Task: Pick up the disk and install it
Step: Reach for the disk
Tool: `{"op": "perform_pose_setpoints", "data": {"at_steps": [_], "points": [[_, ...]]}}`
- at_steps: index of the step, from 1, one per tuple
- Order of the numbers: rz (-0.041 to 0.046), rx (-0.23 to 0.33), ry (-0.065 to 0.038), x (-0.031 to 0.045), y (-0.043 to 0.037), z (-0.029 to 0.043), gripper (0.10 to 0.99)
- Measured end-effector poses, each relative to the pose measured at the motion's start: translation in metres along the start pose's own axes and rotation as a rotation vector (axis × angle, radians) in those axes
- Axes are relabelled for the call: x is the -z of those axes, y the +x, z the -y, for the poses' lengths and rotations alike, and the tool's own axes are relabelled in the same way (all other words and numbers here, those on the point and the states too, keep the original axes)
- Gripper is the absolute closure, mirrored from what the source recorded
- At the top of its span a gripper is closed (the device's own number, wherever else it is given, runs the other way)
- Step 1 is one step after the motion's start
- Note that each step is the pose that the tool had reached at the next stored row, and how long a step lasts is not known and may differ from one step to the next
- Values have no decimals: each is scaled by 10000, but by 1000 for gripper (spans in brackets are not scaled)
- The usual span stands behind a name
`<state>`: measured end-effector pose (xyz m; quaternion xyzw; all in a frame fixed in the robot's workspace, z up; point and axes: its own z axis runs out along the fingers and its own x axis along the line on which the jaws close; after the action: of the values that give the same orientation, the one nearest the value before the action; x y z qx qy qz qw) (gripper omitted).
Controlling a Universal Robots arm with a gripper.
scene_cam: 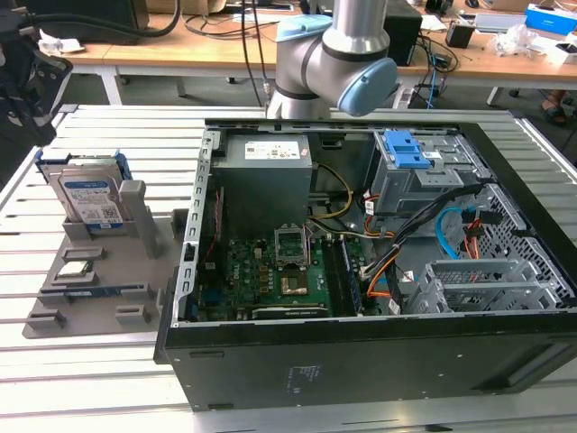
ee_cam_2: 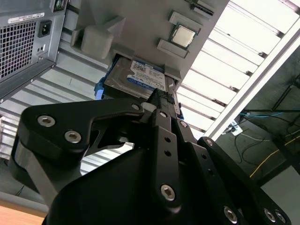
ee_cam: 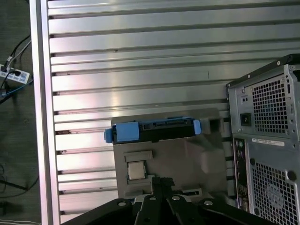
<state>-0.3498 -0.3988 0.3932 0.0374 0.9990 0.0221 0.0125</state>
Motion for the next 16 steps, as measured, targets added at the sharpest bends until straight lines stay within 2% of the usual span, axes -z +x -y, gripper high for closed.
{"op": "perform_pose_setpoints", "data": {"at_steps": [3,10,16], "points": [[-1,0,0,3,88,7,980],[-2,0,1,7,237,18,980],[-1,0,1,8,267,20,980]]}}
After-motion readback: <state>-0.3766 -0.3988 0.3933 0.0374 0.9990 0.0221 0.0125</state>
